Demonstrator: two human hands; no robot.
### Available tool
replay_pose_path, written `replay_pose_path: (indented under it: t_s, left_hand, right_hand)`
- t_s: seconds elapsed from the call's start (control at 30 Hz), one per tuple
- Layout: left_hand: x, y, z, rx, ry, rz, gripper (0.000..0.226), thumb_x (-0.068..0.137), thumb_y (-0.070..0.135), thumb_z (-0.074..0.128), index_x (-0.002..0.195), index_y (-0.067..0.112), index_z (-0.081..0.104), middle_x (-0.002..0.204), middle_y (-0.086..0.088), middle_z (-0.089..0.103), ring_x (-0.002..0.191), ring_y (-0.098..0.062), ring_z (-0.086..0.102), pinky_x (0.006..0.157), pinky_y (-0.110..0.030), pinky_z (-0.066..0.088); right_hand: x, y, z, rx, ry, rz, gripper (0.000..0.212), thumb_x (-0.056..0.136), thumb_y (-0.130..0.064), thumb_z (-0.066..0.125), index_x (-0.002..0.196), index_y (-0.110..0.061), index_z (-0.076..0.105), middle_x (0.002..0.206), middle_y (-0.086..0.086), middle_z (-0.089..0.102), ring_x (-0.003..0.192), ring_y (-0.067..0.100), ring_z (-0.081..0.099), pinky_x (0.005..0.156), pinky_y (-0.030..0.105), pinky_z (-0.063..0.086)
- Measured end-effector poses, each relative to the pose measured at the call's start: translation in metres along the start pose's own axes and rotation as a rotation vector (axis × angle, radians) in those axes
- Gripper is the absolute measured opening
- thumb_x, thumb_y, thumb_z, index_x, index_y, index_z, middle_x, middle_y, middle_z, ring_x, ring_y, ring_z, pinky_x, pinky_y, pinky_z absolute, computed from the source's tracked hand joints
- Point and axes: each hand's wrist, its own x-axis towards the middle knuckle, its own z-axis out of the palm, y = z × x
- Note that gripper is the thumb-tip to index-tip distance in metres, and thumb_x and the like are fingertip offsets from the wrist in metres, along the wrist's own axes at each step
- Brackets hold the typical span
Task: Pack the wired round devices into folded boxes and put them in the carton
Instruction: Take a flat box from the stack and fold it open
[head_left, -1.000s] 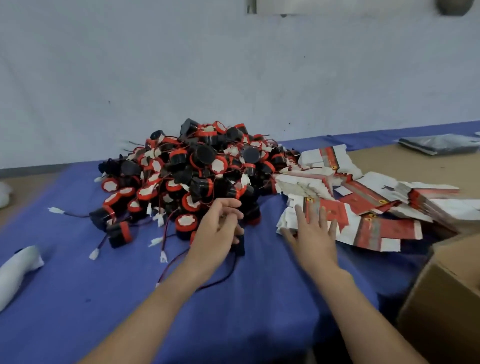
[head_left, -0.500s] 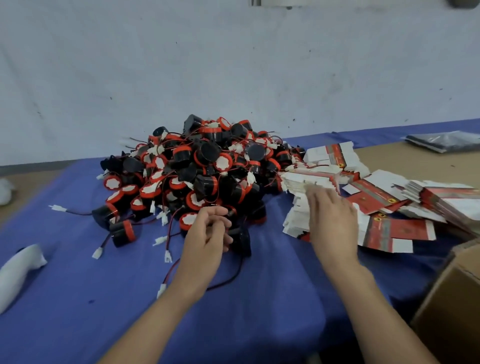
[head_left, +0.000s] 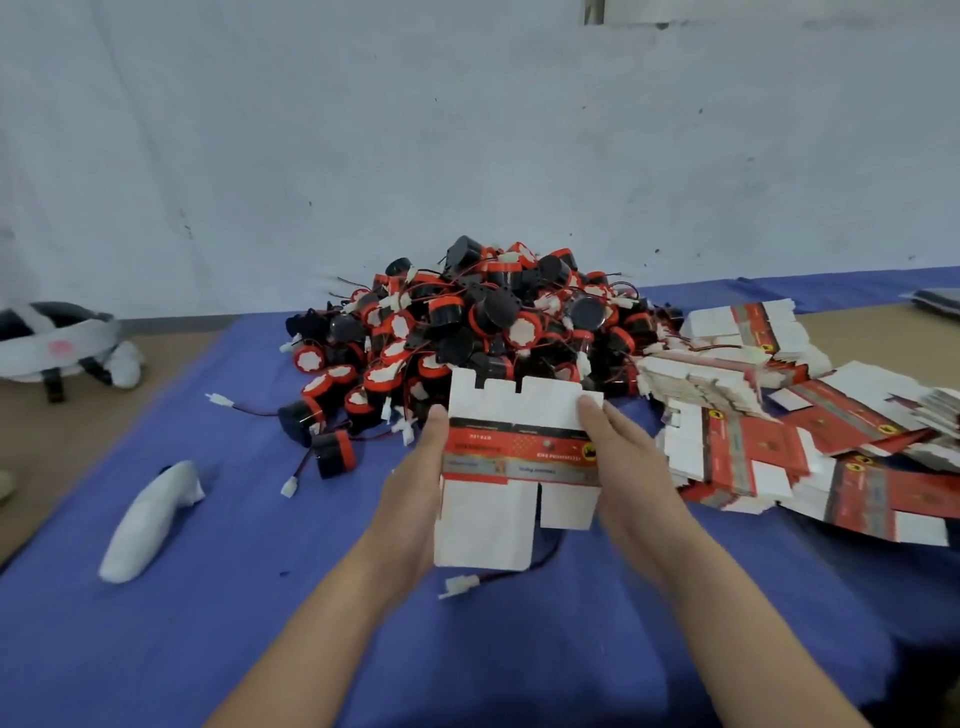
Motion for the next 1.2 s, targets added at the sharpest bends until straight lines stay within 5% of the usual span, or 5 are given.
replay_pose_path:
  t_s: [0.47,0.57,0.8,1.0,1.2]
  left_hand:
    - [-0.011,-0.013,-0.005,0.098,-0.023,0.093,0.048,0.089,0.074,0.038,0.108,0.046,0.073,0.112,0.007,0.075,0.105,-0.012,0.071,0.088,-0.031,0.053]
    - [-0.014,-0.009,-0.003,0.029,-0.131,0.071,0.048,0.085,0.073,0.049,0.114,0.043,0.072,0.120,0.003,0.073,0.112,-0.017,0.069,0.086,-0.026,0.057]
    - [-0.022,-0.015,0.020,0.219,-0.263,0.297,0.077,0.081,0.069,0.065,0.147,0.050,0.031,0.151,0.030,0.039,0.140,0.007,0.035,0.106,-0.011,0.037]
    - [-0.020,-0.022,0.030,0.527,-0.070,0.384,0.098,0.068,0.089,0.054,0.151,0.053,0.016,0.159,0.032,0.000,0.143,0.017,0.010,0.111,-0.011,0.026]
    - [-0.005,-0.012,0.008,0.334,0.023,0.237,0.052,0.081,0.046,0.075,0.119,0.059,0.042,0.108,0.040,0.063,0.098,0.017,0.061,0.072,-0.004,0.049]
  right_hand:
    - [-0.008,0.025,0.029,-0.367,0.236,-0.230,0.048,0.096,-0.041,0.063,0.140,-0.034,0.046,0.124,-0.012,0.050,0.103,-0.010,0.055,0.076,0.012,0.050]
    - [-0.010,0.023,0.034,-0.271,0.143,-0.181,0.061,0.094,-0.047,0.065,0.147,-0.031,0.041,0.135,-0.001,0.056,0.116,0.012,0.061,0.094,0.038,0.056]
    - [-0.025,0.018,0.036,0.149,-0.240,-0.017,0.044,0.093,-0.062,0.056,0.123,-0.032,0.070,0.122,-0.015,0.071,0.118,0.004,0.064,0.110,0.039,0.047]
    - [-0.037,0.019,0.032,0.452,-0.304,0.091,0.038,0.072,-0.060,0.066,0.094,-0.034,0.083,0.105,0.001,0.079,0.096,0.017,0.076,0.069,0.026,0.061]
    - [-0.030,0.014,0.019,0.384,-0.257,0.246,0.038,0.073,-0.044,0.055,0.064,-0.019,0.081,0.076,0.010,0.077,0.061,0.021,0.074,0.049,0.028,0.058]
